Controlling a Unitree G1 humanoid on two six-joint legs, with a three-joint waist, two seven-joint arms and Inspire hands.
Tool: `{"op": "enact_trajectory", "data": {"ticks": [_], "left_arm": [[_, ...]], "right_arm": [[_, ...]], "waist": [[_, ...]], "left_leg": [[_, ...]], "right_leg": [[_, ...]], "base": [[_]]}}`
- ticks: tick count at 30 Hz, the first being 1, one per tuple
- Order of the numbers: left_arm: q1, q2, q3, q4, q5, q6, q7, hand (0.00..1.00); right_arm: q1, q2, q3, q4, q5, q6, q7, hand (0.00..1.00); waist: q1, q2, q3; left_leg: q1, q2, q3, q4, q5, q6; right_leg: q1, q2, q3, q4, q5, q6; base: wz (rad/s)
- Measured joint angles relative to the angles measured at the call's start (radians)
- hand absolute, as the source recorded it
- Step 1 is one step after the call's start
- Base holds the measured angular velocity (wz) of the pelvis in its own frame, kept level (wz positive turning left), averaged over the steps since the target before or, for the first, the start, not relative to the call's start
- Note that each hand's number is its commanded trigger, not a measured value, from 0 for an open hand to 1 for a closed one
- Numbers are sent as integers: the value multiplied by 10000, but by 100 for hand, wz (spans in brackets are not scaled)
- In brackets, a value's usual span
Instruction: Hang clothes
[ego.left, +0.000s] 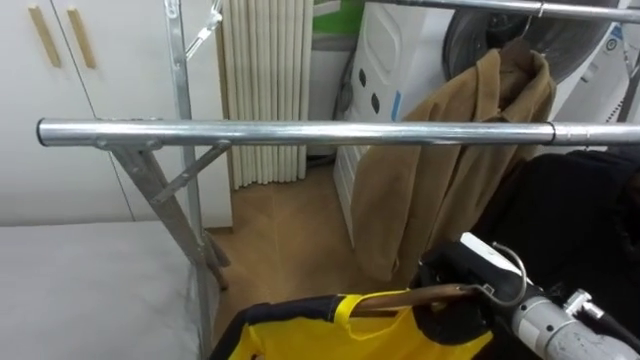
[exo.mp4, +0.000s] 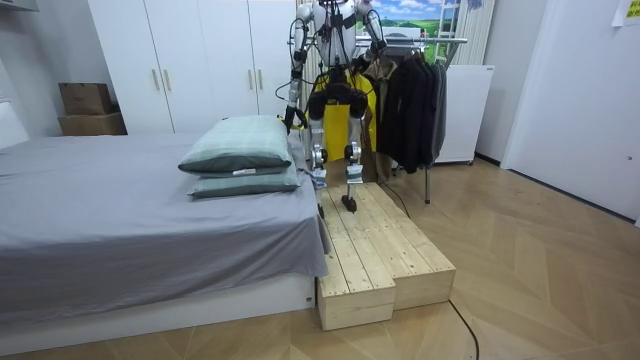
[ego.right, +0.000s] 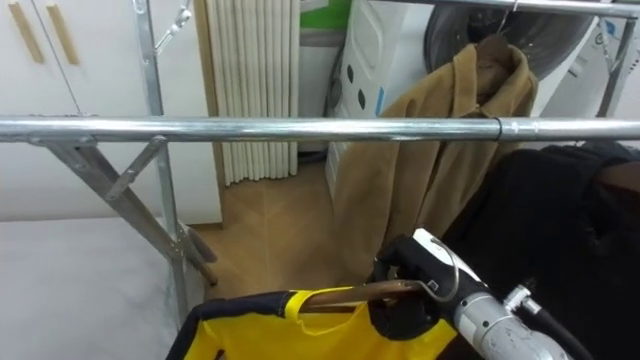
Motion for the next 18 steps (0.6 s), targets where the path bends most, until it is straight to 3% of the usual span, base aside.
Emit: {"op": "enact_trajectory", "data": {"ticks": [18], "left_arm": [[45,-17,0,-3,-7,-4,34,0]], "right_arm": [[-384,8,-1,1,112,215,30,100]], "waist": [[224,28,20]], "left_leg": [[195,35,-153,-132,5,-3]], "right_leg": [[325,-12,-161,-140,14,-24]], "base": [[2]]}}
